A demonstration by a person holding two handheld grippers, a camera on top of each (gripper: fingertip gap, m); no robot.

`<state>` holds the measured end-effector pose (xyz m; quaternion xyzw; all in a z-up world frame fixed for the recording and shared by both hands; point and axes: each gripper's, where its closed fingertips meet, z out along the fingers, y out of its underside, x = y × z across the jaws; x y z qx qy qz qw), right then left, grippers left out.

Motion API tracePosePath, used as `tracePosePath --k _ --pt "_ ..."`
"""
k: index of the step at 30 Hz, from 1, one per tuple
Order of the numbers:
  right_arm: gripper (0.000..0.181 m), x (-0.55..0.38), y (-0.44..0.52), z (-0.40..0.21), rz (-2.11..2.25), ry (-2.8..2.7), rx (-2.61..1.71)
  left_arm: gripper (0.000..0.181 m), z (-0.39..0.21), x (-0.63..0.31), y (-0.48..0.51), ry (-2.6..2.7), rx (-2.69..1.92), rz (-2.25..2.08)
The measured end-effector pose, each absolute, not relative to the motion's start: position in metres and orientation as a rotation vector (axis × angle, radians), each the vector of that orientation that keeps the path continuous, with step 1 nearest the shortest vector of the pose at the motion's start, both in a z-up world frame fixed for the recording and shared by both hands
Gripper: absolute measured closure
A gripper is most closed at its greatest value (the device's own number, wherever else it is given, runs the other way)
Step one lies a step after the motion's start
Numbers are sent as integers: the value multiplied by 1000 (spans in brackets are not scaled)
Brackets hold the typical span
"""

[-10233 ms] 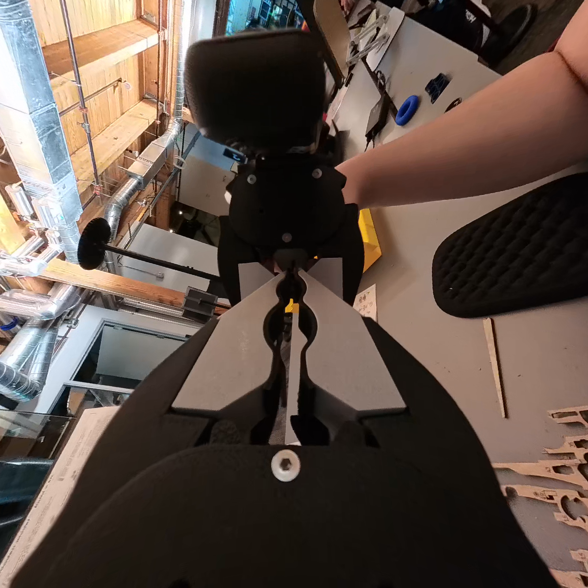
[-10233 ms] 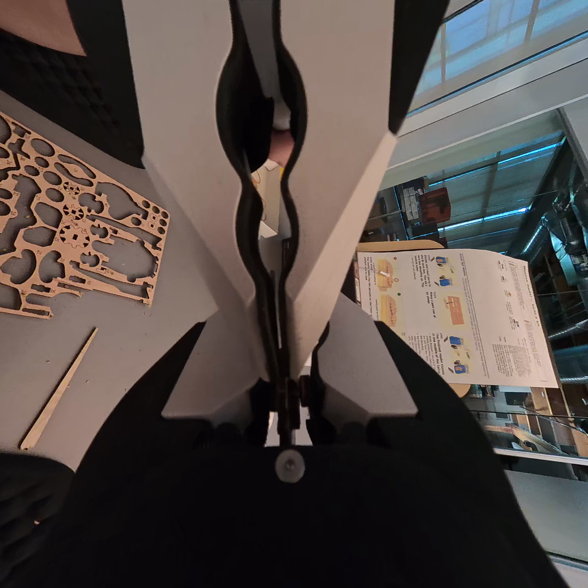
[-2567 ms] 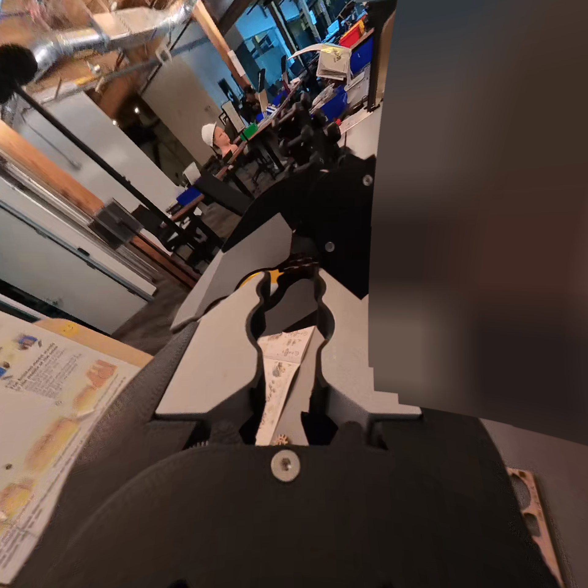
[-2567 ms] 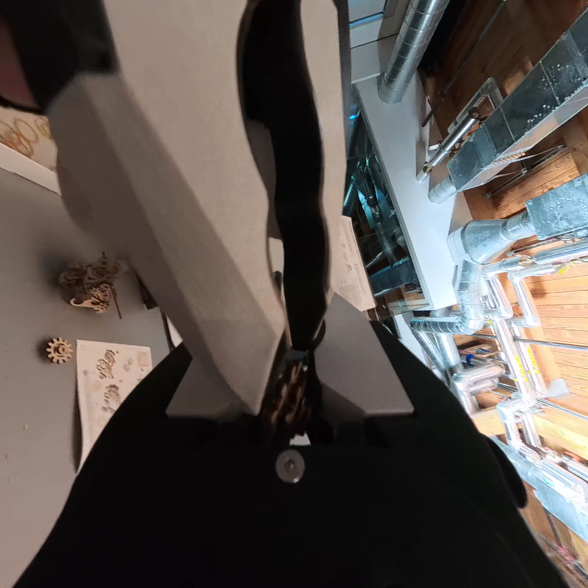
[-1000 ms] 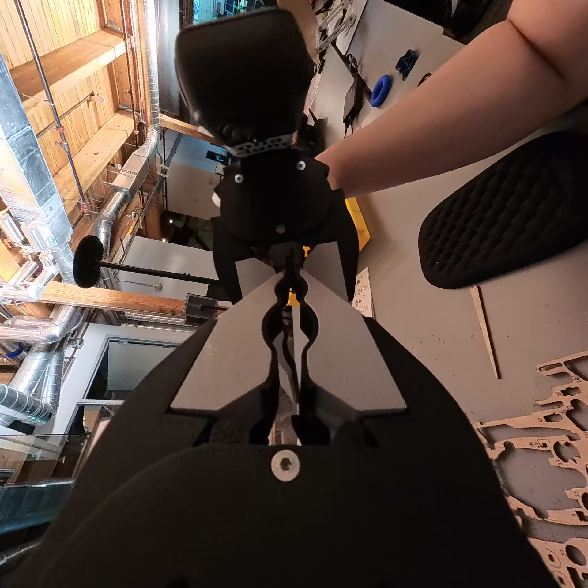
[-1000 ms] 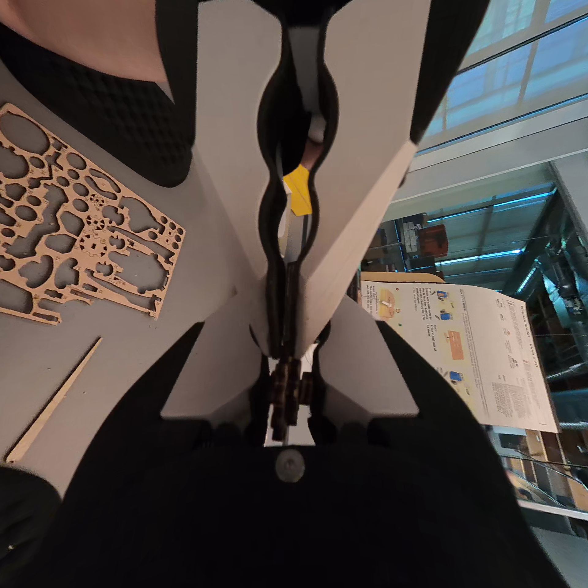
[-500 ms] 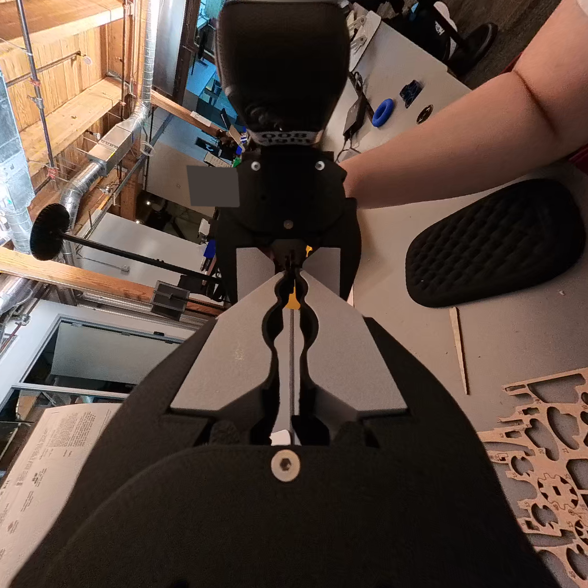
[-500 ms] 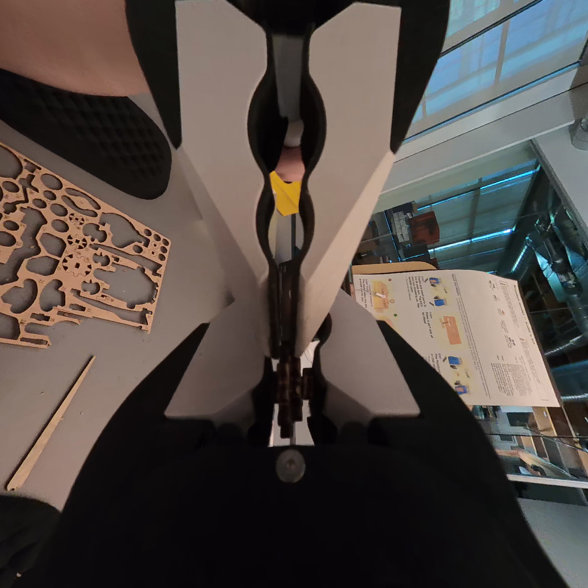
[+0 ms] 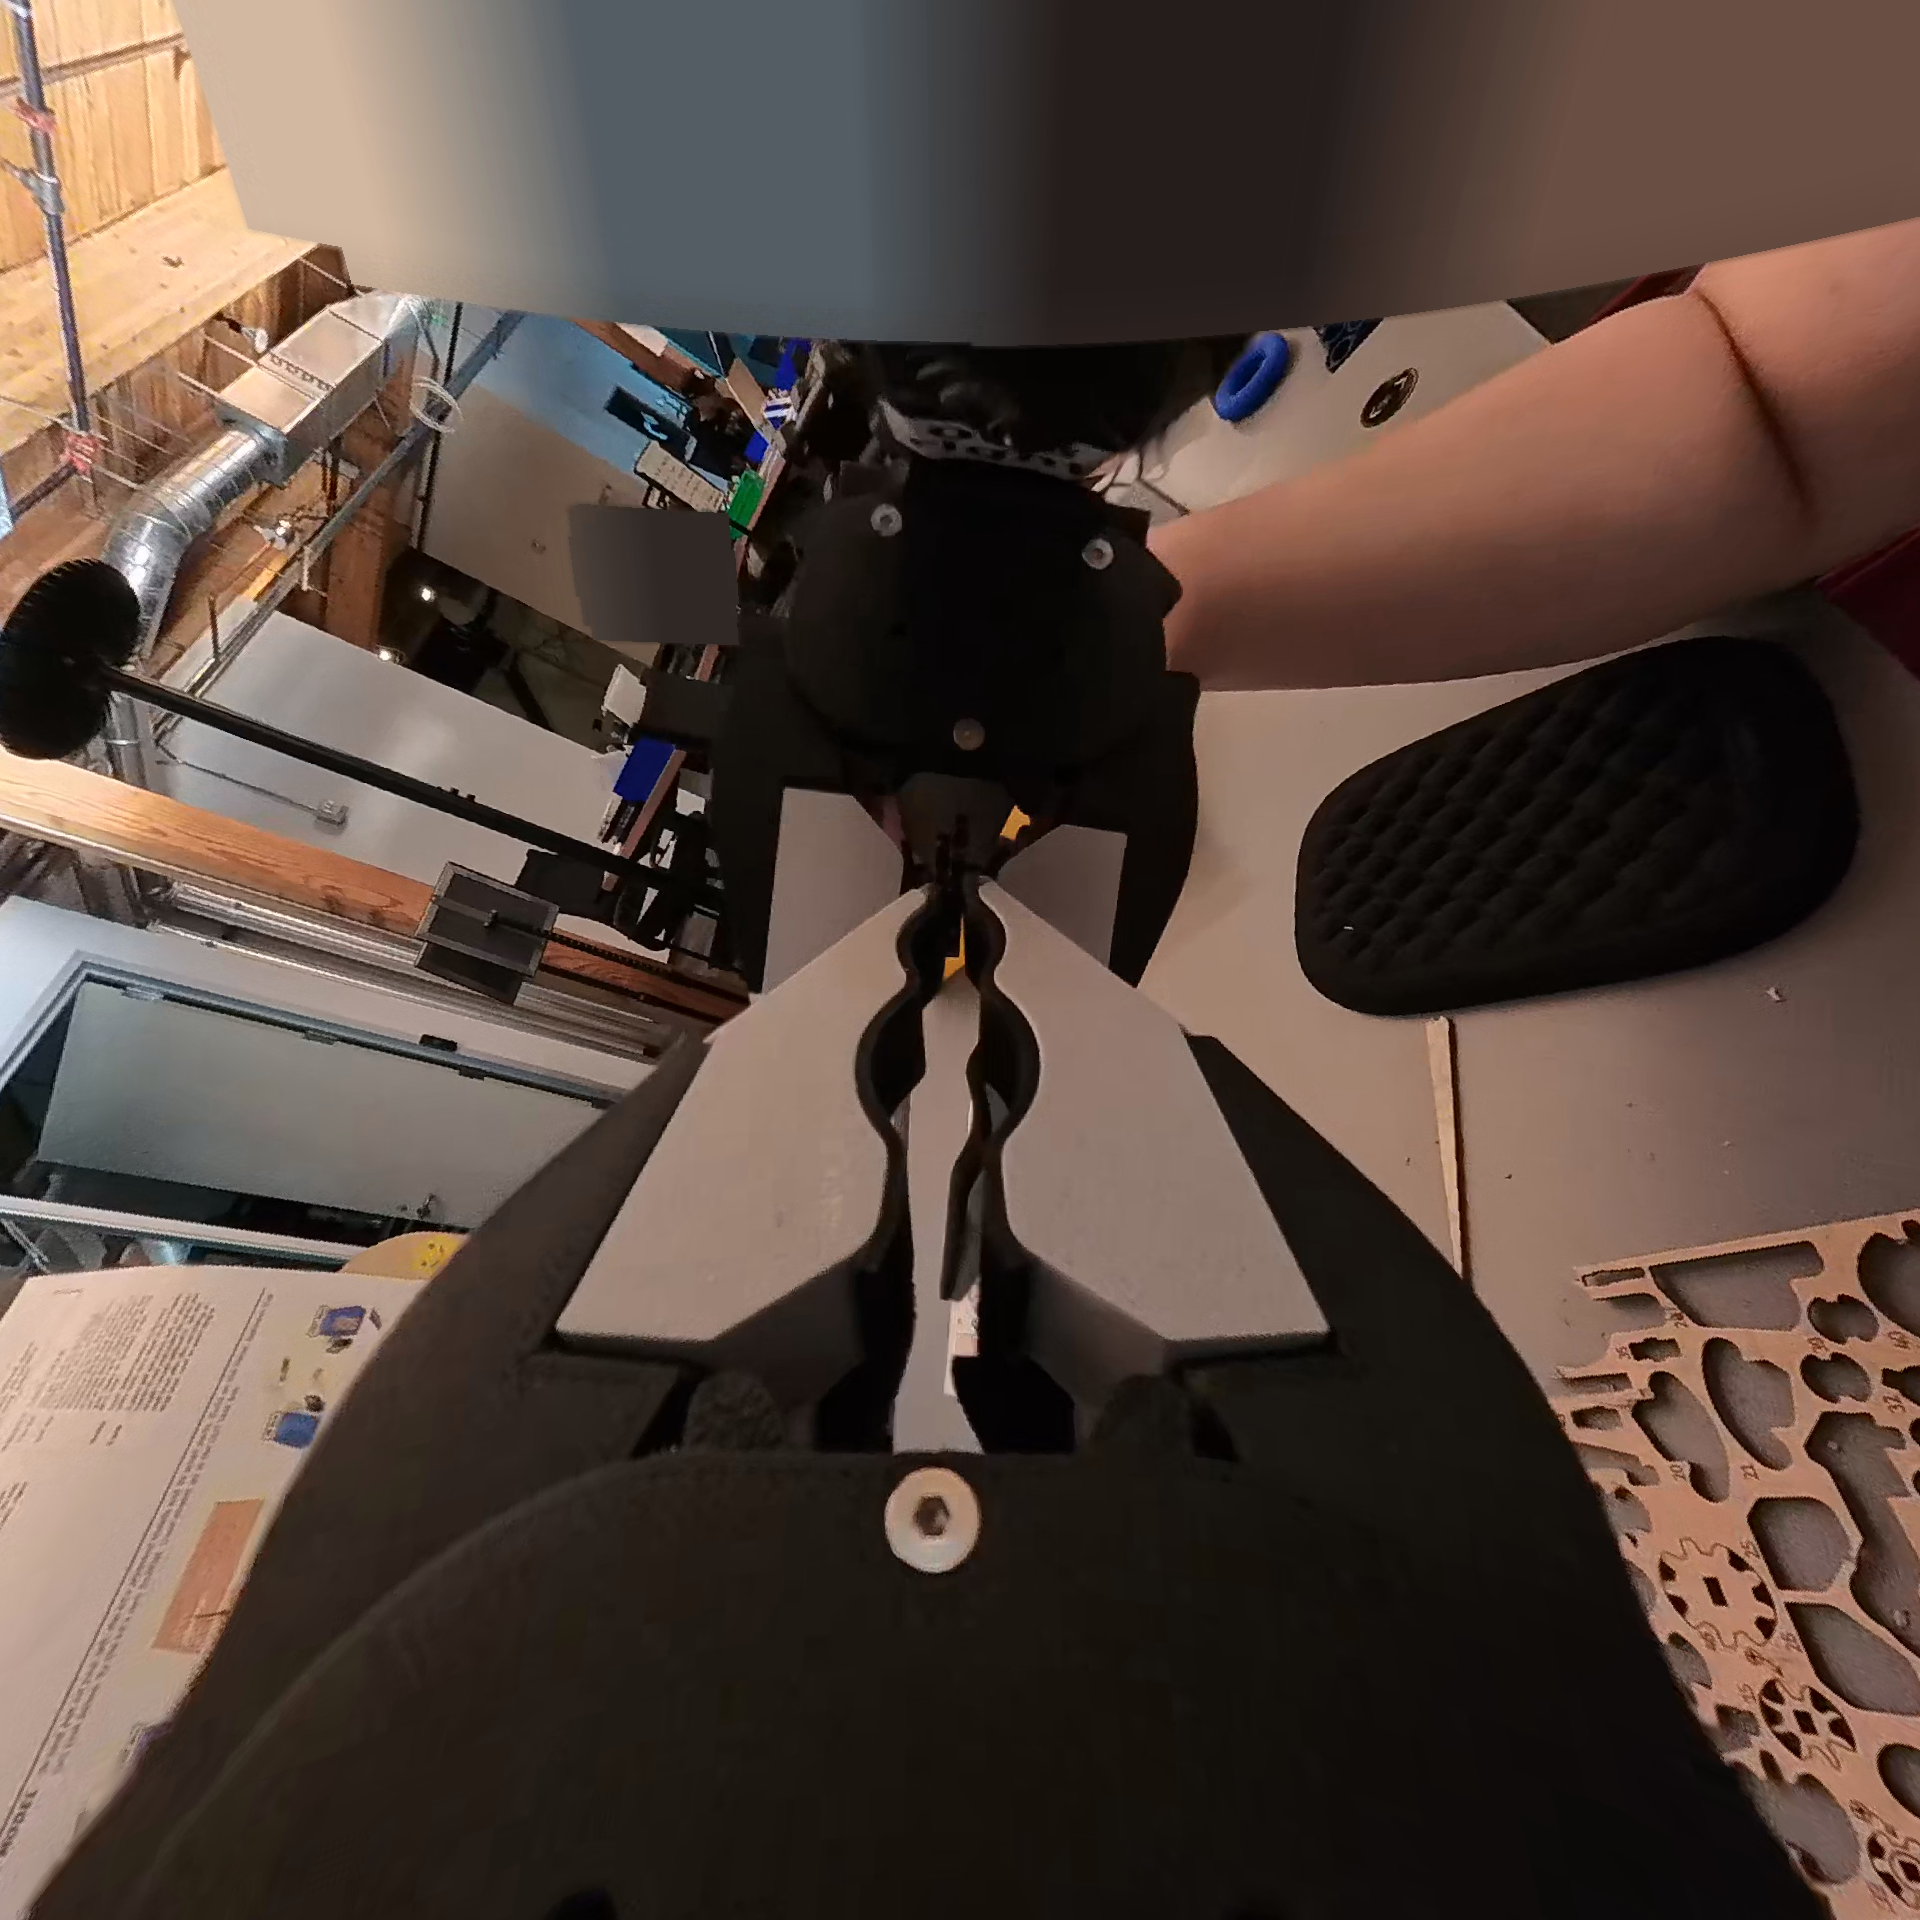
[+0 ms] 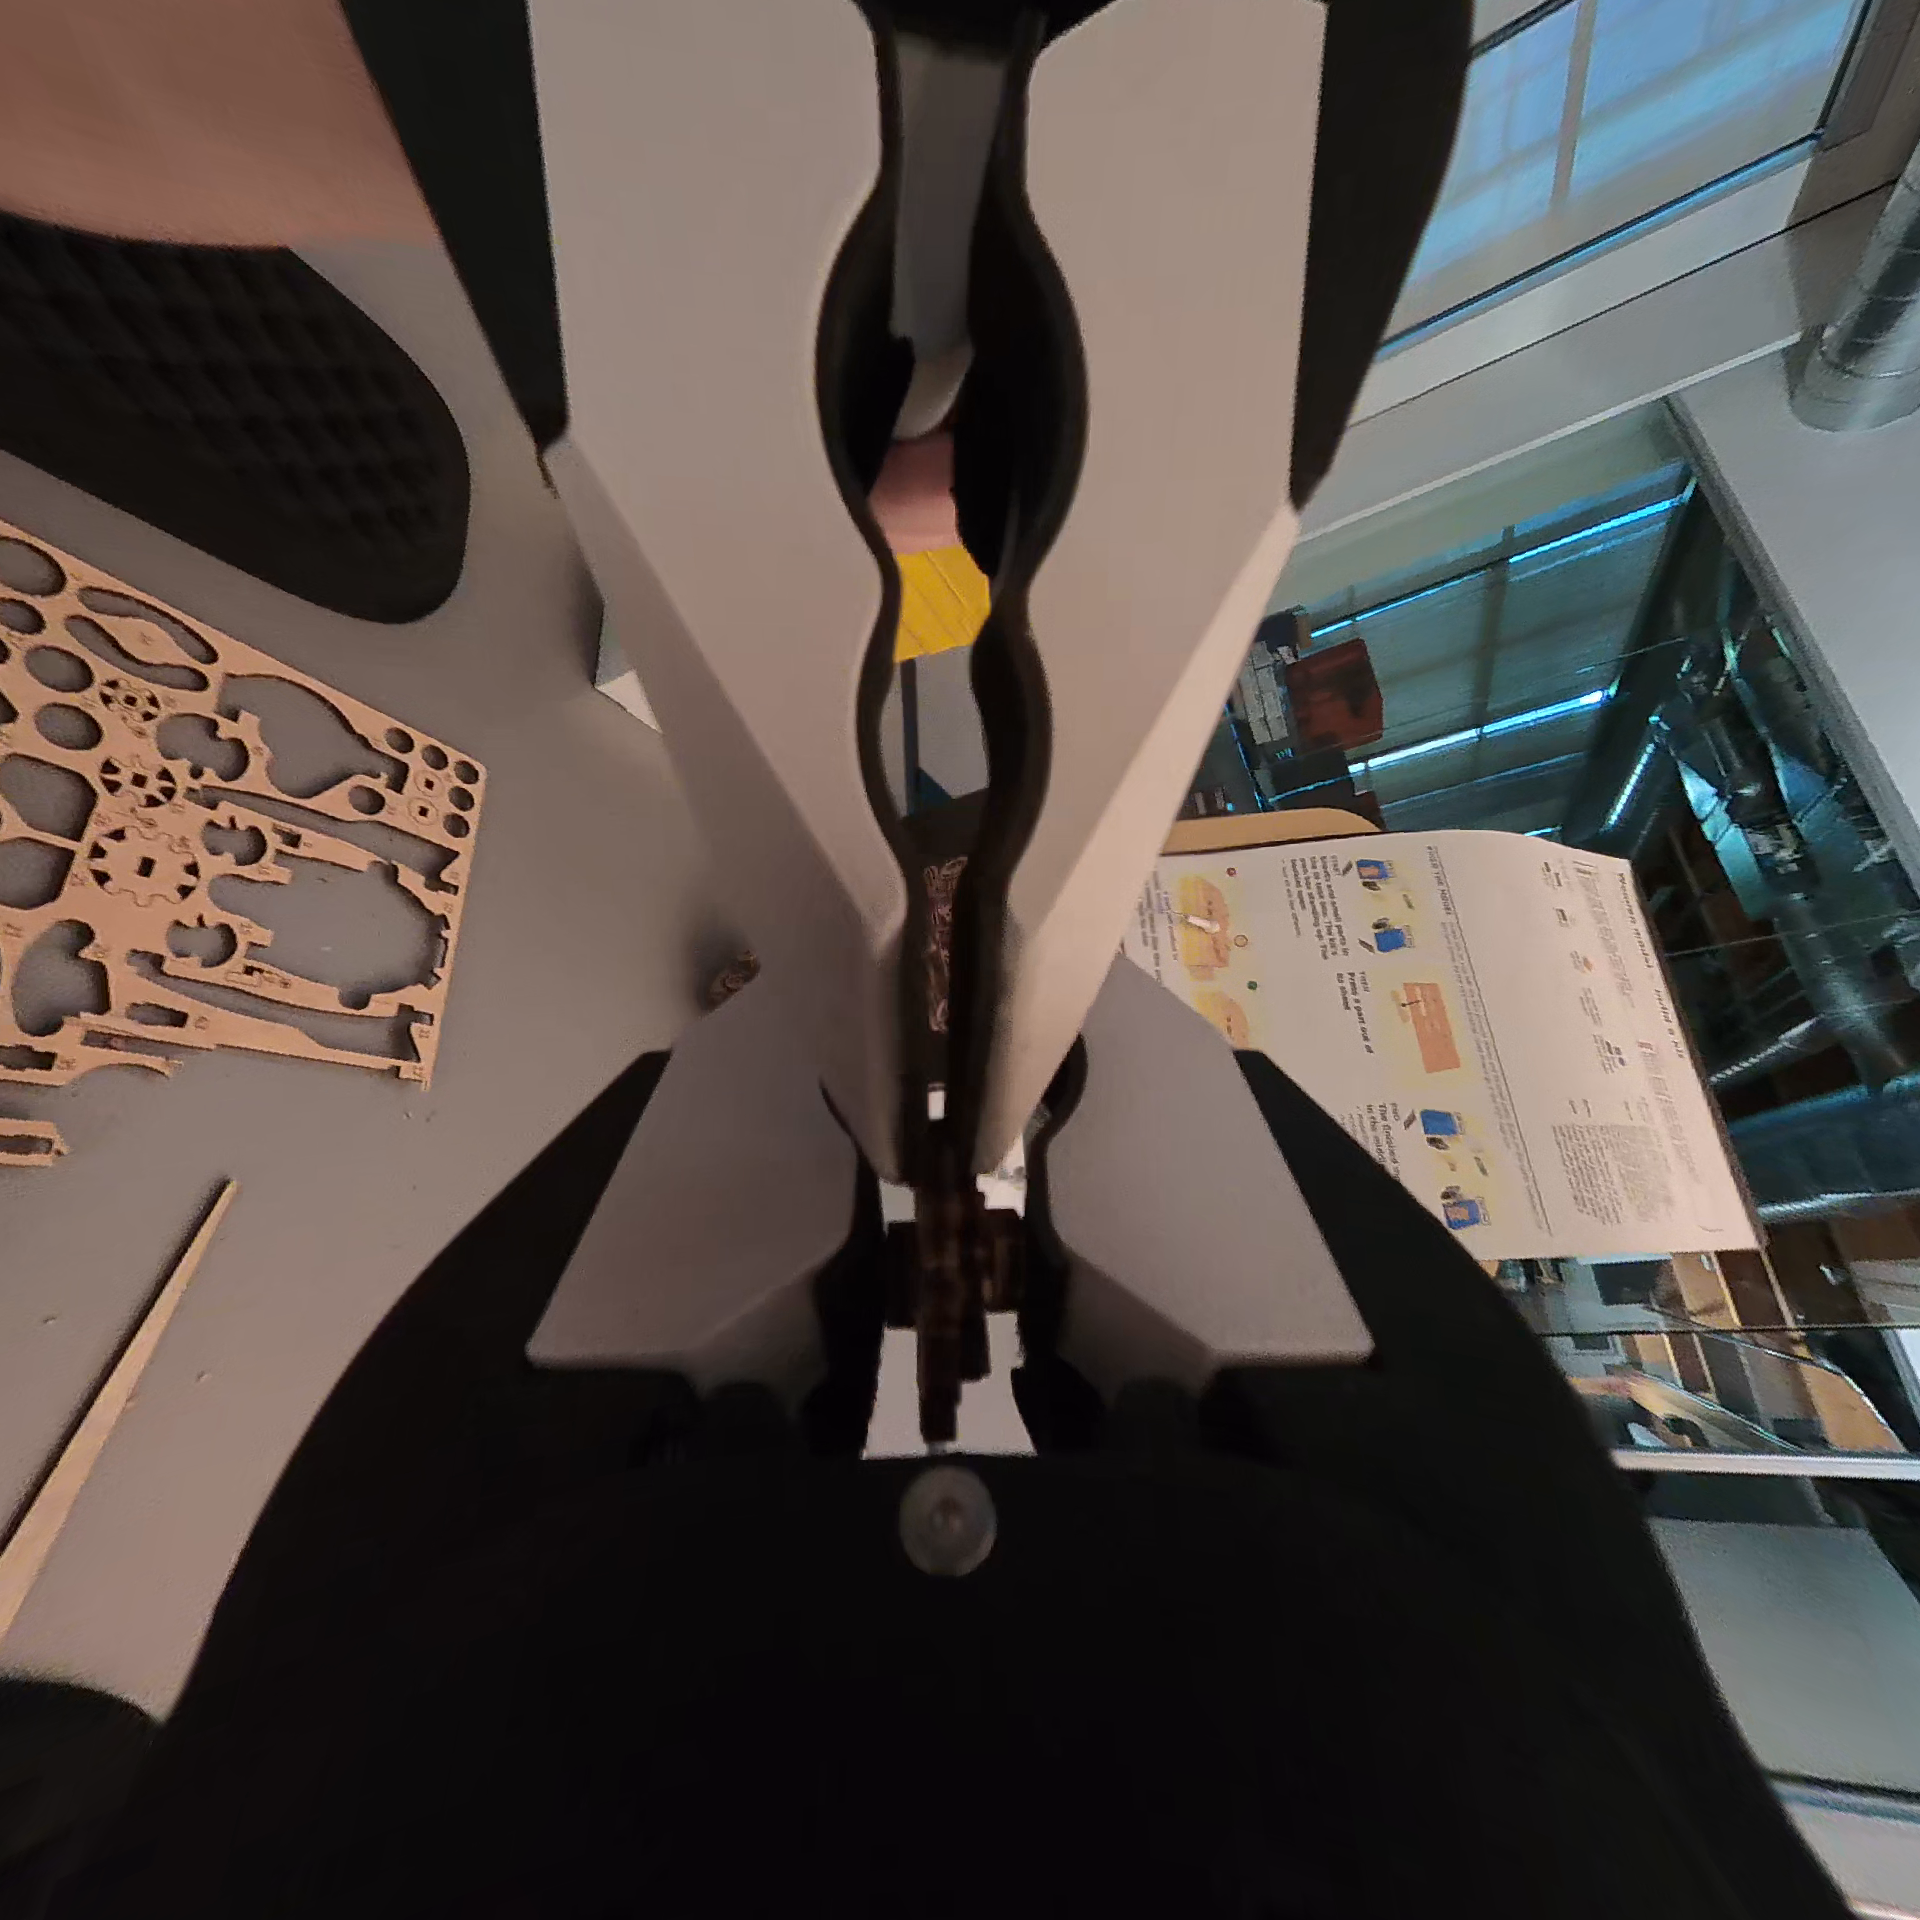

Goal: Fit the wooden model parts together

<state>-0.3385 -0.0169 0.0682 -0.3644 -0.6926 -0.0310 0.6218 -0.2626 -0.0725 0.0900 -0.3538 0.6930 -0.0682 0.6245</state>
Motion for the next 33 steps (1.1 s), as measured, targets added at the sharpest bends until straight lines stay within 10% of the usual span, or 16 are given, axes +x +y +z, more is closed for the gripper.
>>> tracePosePath --k 33 --pt "157 -337 -17 72 -116 -1582 -807 181 89 -262 -72 1602 -782 -128"
